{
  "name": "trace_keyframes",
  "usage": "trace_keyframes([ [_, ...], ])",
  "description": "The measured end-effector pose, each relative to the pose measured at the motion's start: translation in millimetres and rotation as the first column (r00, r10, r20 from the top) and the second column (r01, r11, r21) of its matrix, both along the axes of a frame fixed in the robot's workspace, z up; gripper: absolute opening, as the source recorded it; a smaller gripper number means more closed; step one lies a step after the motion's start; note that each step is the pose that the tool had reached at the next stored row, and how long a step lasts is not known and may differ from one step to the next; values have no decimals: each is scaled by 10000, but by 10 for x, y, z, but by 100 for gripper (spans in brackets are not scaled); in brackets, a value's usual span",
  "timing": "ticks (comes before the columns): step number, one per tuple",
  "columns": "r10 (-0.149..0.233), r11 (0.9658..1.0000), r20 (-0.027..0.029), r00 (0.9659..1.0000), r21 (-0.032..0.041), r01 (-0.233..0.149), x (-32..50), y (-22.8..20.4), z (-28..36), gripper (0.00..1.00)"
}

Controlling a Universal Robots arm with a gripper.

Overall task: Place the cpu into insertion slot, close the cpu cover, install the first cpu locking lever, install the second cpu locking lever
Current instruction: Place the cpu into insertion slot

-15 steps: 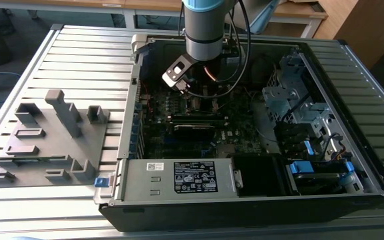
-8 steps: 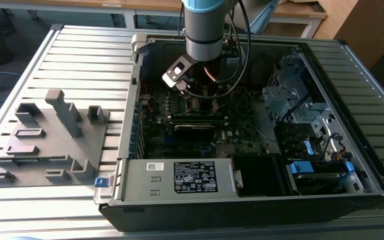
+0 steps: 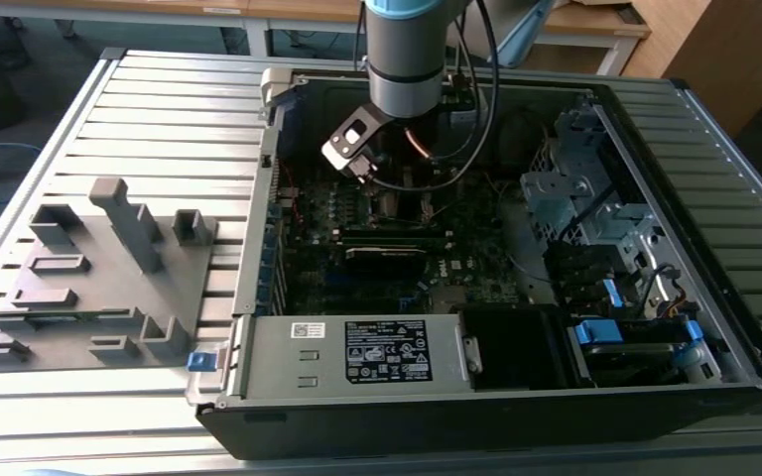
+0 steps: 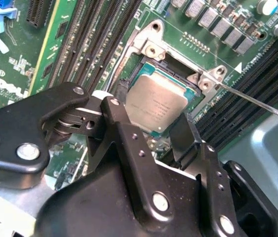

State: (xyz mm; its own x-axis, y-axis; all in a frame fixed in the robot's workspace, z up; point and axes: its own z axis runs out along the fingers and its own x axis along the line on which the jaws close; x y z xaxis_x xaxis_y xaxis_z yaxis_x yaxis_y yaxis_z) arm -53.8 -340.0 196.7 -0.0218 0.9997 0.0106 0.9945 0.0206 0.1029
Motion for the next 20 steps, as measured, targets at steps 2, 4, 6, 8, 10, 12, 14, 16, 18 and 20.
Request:
trace_keyframes([
  [2, 0, 10000, 0, 10000, 0, 0, 0, 0, 48, 61],
  [4, 0, 10000, 0, 10000, 1, 0, 0, 0, 90, 61],
  [6, 1, 10000, 1, 10000, 1, -1, 0, 0, 100, 61],
  [8, 0, 10000, 2, 10000, 3, 0, 0, 0, 100, 61],
  [10, 0, 10000, 0, 10000, 2, 0, 0, 0, 101, 61],
  [12, 1, 10000, 0, 10000, 1, -1, 0, 0, 102, 61],
  [14, 0, 10000, 0, 10000, 1, 0, 0, 0, 102, 59],
  [16, 0, 10000, 0, 10000, 1, 0, 0, 0, 103, 47],
  [18, 0, 10000, 0, 10000, 1, 0, 0, 0, 104, 41],
  [20, 0, 10000, 0, 10000, 1, 0, 0, 0, 104, 35],
])
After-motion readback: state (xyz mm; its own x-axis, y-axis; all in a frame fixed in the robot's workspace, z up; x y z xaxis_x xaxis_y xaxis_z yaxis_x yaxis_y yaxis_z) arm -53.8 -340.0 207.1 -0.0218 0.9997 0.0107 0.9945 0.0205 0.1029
